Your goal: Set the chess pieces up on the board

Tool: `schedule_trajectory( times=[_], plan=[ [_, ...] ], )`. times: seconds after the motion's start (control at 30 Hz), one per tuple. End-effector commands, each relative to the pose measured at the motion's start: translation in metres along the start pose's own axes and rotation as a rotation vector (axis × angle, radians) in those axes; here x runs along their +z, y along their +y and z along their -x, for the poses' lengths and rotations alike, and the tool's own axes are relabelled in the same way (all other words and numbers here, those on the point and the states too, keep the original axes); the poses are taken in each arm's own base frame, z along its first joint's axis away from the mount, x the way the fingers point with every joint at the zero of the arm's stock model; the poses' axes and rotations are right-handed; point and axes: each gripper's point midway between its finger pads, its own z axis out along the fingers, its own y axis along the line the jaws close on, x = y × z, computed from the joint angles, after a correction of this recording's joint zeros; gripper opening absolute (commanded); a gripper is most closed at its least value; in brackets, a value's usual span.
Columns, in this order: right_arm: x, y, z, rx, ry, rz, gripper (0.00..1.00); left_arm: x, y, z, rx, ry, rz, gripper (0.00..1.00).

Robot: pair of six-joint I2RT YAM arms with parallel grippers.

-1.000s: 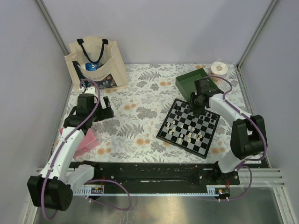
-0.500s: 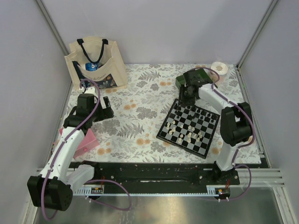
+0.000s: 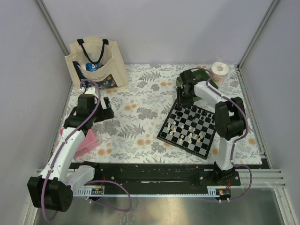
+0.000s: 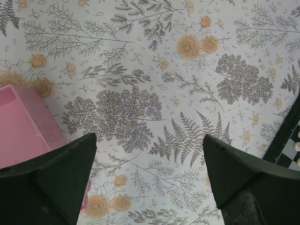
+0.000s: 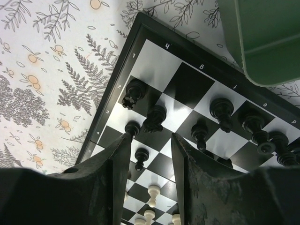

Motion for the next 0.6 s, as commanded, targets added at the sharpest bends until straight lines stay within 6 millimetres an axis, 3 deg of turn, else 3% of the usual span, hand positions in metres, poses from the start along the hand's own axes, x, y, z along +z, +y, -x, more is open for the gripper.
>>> schedule_trajectory(
  times=[0.0,0.3,0.57],
  plan=[
    [-0.005,0.007,0.009,-0.056,-0.012,0.011,0.49,-0.005,-0.003,0.022,0.005,-0.065,-0.005,0.99],
    [0.003,0.008,0.013,-0.071,0.001,0.011,0.44,-0.004,-0.005,0.022,0.008,-0.058,-0.011,0.99],
    [0.007,0.005,0.005,-0.083,0.032,0.003,0.43,-0.005,-0.004,0.023,0.007,-0.063,-0.007,0.99]
  ],
)
